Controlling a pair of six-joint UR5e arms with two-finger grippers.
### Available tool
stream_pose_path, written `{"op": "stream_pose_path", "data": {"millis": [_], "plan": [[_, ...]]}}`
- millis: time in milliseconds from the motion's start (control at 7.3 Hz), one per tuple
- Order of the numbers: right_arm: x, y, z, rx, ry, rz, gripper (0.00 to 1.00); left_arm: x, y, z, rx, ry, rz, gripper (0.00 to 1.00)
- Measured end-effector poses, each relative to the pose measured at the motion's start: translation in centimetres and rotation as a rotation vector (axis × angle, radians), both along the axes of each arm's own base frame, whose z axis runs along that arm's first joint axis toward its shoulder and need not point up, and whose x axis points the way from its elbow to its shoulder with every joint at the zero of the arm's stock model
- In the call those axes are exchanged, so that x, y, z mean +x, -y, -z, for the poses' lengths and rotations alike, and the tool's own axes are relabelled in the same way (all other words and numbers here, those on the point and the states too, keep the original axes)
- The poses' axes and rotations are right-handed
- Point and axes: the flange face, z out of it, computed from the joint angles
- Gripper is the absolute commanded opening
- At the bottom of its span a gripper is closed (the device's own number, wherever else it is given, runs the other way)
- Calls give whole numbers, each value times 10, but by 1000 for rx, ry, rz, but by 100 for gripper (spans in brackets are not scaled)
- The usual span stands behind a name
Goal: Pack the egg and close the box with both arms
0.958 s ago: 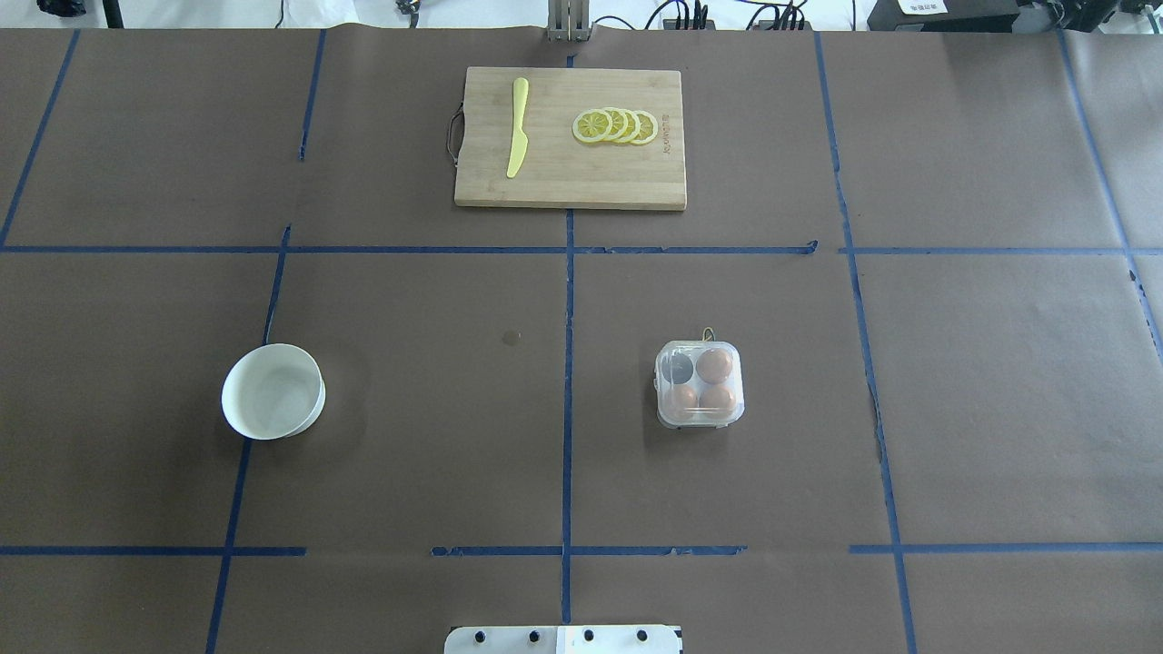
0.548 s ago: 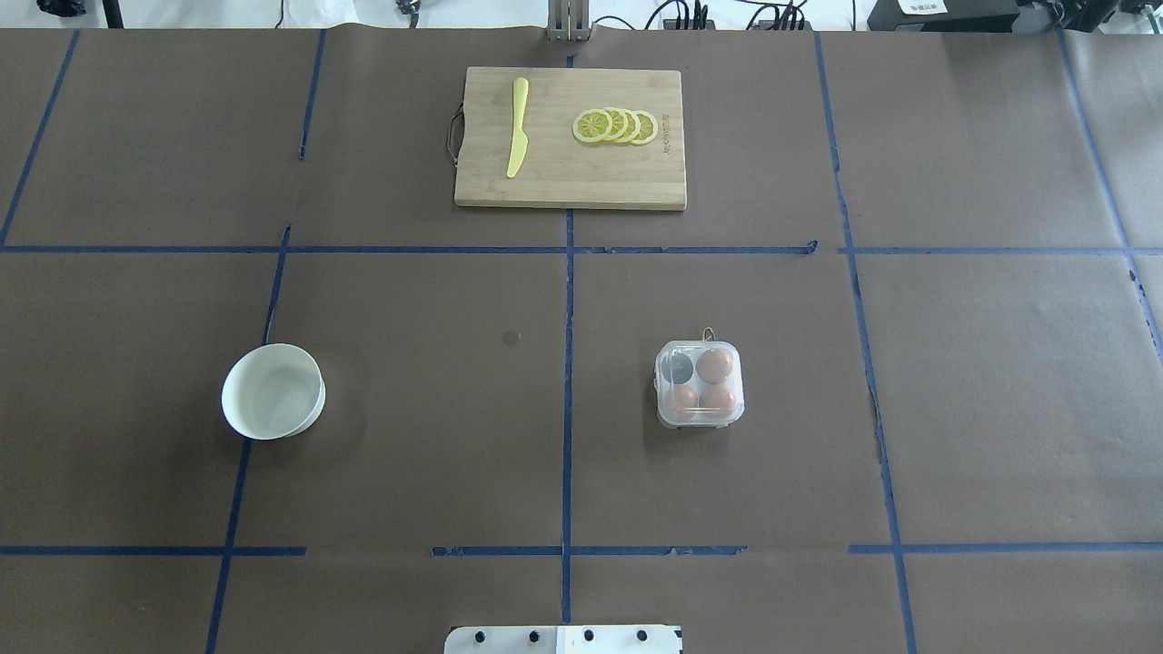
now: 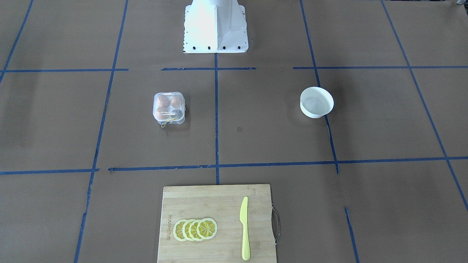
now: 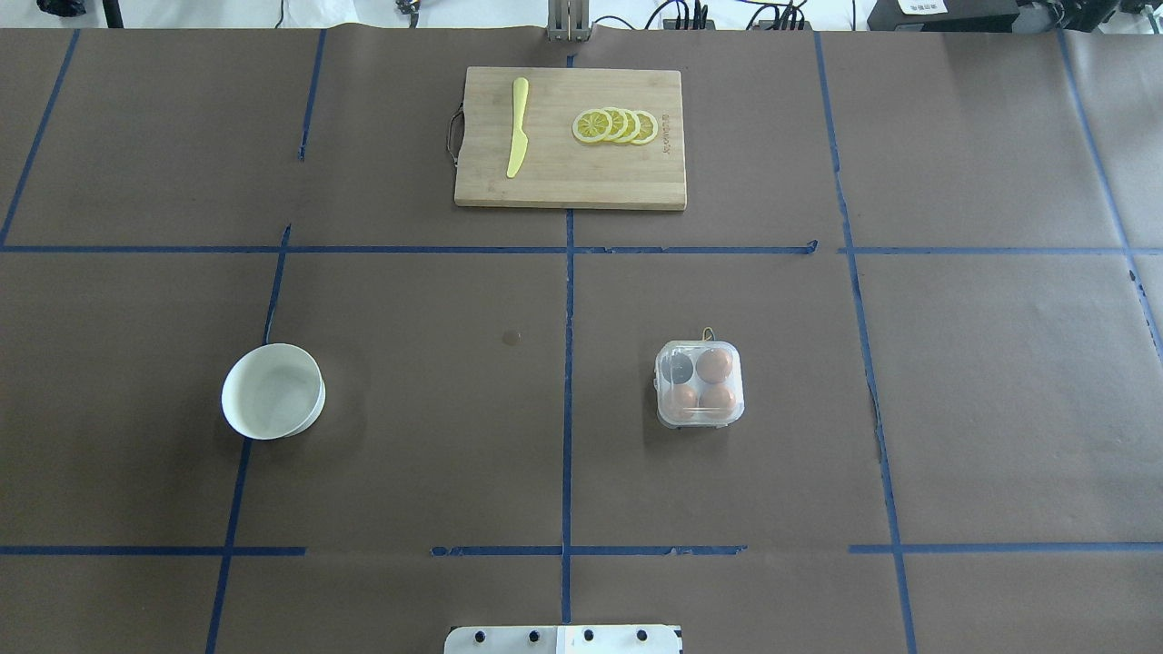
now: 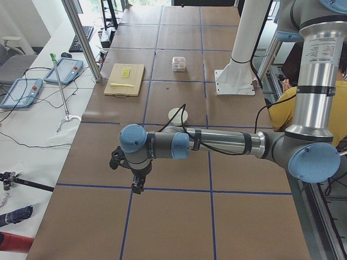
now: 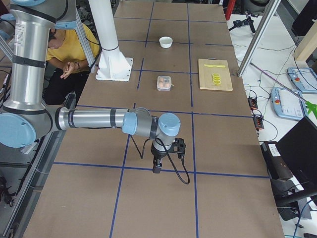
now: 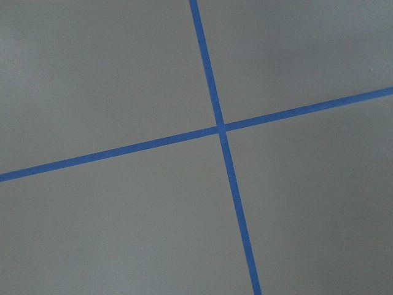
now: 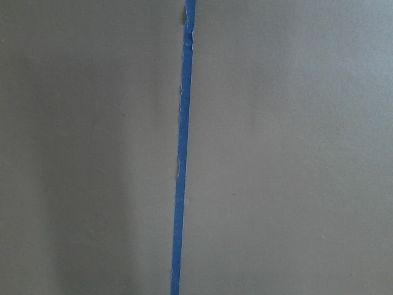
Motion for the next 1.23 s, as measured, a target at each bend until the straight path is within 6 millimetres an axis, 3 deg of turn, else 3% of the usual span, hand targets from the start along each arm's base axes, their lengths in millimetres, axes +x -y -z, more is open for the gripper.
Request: {"op": "stream_pose_path", "data": {"millis": [411,958,1232], "plan": [[0,3,3,8,1,-1,100,0,0,1,2,0,0,100],[-2,34,30,85,4,5,100,0,0,1,4,0,0,100],[-1,39,33,149,5,2,100,0,0,1,4,0,0,100]]}}
